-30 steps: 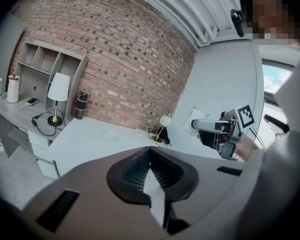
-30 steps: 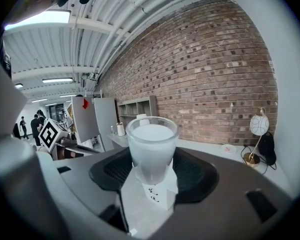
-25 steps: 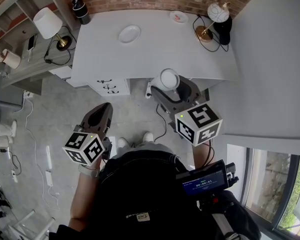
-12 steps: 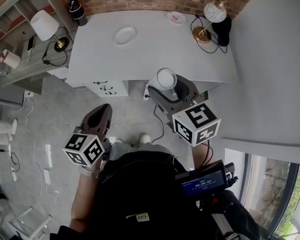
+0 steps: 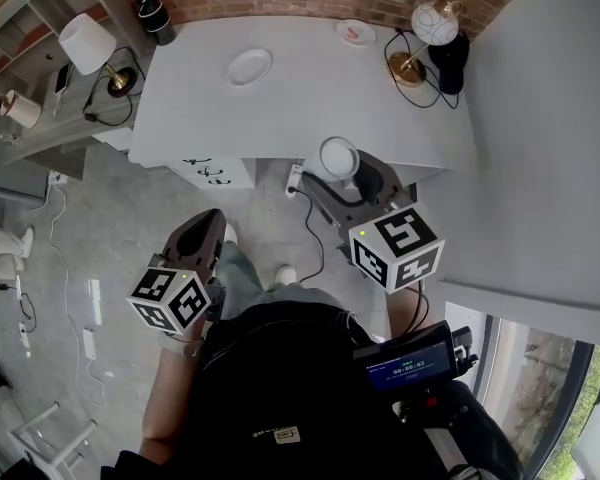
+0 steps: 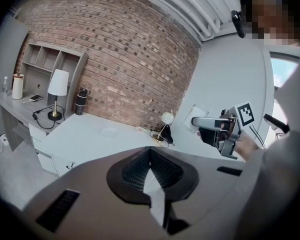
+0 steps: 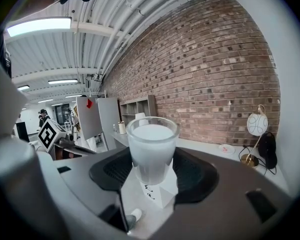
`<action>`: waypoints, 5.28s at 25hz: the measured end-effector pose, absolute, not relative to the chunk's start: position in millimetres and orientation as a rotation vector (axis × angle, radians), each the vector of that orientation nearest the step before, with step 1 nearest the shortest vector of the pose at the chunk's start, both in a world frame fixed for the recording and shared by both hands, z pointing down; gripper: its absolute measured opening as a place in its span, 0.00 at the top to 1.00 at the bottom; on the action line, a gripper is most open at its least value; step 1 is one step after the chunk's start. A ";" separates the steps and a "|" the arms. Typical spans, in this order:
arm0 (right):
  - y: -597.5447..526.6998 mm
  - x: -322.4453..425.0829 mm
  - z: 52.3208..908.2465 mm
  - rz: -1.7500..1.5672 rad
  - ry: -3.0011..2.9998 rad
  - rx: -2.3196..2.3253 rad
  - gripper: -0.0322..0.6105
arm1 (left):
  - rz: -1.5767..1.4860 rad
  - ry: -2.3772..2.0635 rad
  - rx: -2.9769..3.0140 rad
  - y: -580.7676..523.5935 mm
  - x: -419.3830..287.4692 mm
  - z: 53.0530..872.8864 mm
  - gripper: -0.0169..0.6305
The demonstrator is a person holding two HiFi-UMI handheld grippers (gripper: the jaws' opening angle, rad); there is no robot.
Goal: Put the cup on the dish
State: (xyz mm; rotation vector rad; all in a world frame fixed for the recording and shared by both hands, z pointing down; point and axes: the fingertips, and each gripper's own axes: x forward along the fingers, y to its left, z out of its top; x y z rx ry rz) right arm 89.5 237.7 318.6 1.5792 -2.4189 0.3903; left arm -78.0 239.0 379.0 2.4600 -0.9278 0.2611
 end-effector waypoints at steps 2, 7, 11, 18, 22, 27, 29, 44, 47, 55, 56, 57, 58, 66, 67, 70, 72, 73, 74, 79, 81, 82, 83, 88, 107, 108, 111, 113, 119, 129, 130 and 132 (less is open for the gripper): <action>235.9 93.4 319.7 0.394 -2.417 1.583 0.55 | 0.266 -0.924 2.458 237.1 -74.3 381.0 0.97; 229.3 104.1 321.9 0.398 -2.403 1.599 0.55 | 0.269 -0.911 2.458 228.7 -65.2 384.3 0.97; 224.3 105.1 322.5 0.399 -2.388 1.613 0.55 | 0.273 -0.890 2.461 220.6 -63.4 386.6 0.97; 197.8 103.6 324.1 0.411 -2.350 1.656 0.55 | 0.274 -0.853 2.461 190.7 -68.2 389.9 0.97; 175.3 98.3 324.5 0.424 -2.328 1.683 0.55 | 0.290 -0.822 2.470 164.6 -73.2 390.4 0.97; 139.6 91.9 323.2 0.438 -2.303 1.728 0.55 | 0.300 -0.780 2.495 120.1 -78.3 384.4 0.97; 123.9 90.8 323.6 0.448 -2.293 1.749 0.55 | 0.306 -0.768 2.500 102.3 -81.2 383.8 0.97; 6.9 84.0 323.2 0.483 -2.188 1.870 0.55 | 0.305 -0.673 2.468 -24.0 -98.6 398.2 0.97; -12.7 83.4 321.3 0.487 -2.166 1.896 0.55 | 0.305 -0.646 2.469 -46.1 -99.0 398.7 0.97; -56.2 88.1 313.0 0.474 -2.104 2.010 0.55 | 0.322 -0.594 2.469 -92.5 -105.9 401.0 0.97; -60.4 88.4 312.7 0.474 -2.099 2.015 0.55 | 0.326 -0.591 2.467 -96.3 -107.1 401.7 0.97; -64.3 88.6 312.6 0.474 -2.096 2.017 0.55 | 0.331 -0.589 2.466 -99.7 -108.1 402.3 0.97; -67.8 88.7 312.4 0.475 -2.093 2.020 0.55 | 0.334 -0.587 2.465 -102.7 -108.7 402.6 0.97; -80.9 88.2 313.0 0.484 -2.094 2.000 0.55 | 0.331 -0.606 2.457 -108.5 -110.6 398.7 0.97; -82.0 88.4 313.2 0.484 -2.099 1.991 0.55 | 0.329 -0.615 2.452 -107.9 -111.2 398.6 0.97; -85.9 90.1 312.4 0.476 -2.110 1.958 0.55 | 0.324 -0.646 2.433 -105.8 -111.5 399.0 0.97; -90.0 91.5 311.9 0.460 -2.119 1.932 0.55 | 0.318 -0.672 2.423 -106.5 -111.2 399.5 0.97; -92.2 91.9 312.0 0.452 -2.126 1.917 0.55 | 0.312 -0.687 2.416 -107.1 -111.4 399.4 0.97; -94.4 92.2 312.3 0.446 -2.134 1.902 0.55 | 0.305 -0.704 2.409 -107.4 -111.6 399.3 0.97; -107.0 94.2 315.0 0.417 -2.166 1.833 0.55 | 0.291 -0.774 2.383 -108.8 -112.1 398.5 0.97; -112.8 96.1 317.1 0.416 -2.178 1.815 0.55 | 0.287 -0.797 2.377 -110.1 -112.1 398.1 0.97; -115.9 96.9 318.4 0.416 -2.183 1.808 0.55 | 0.286 -0.809 2.372 -111.0 -112.6 398.3 0.97; -119.2 97.4 319.7 0.416 -2.188 1.800 0.55 | 0.284 -0.822 2.367 -112.0 -113.5 398.5 0.97; -135.7 97.2 325.9 0.415 -2.218 1.749 0.55 | 0.275 -0.886 2.344 -117.0 -118.4 398.4 0.97; -194.3 106.4 367.5 0.387 -2.232 1.637 0.55 | 0.316 -1.103 2.262 -126.0 -148.7 402.1 0.97; -196.1 107.0 370.7 0.391 -2.231 1.632 0.55 | 0.319 -1.111 2.258 -126.0 -149.2 402.5 0.97; -202.3 108.7 379.7 0.392 -2.228 1.614 0.55 | 0.326 -1.132 2.246 -126.9 -150.1 403.2 0.97; -207.0 109.9 386.9 0.375 -2.215 1.599 0.55 | 0.331 -1.144 2.240 -127.2 -150.7 403.9 0.97; -219.9 110.7 413.3 0.374 -2.198 1.563 0.55 | 0.342 -1.182 2.209 -127.8 -155.8 409.5 0.97; -236.8 102.8 450.6 0.404 -2.221 1.497 0.55 | 0.376 -1.212 2.170 -129.9 -157.7 416.2 0.97; -238.0 102.1 454.8 0.407 -2.221 1.492 0.55 | 0.380 -1.215 2.165 -130.2 -158.3 417.1 0.97; -240.3 101.3 462.7 0.409 -2.219 1.482 0.55 | 0.388 -1.218 2.160 -131.8 -158.0 418.5 0.97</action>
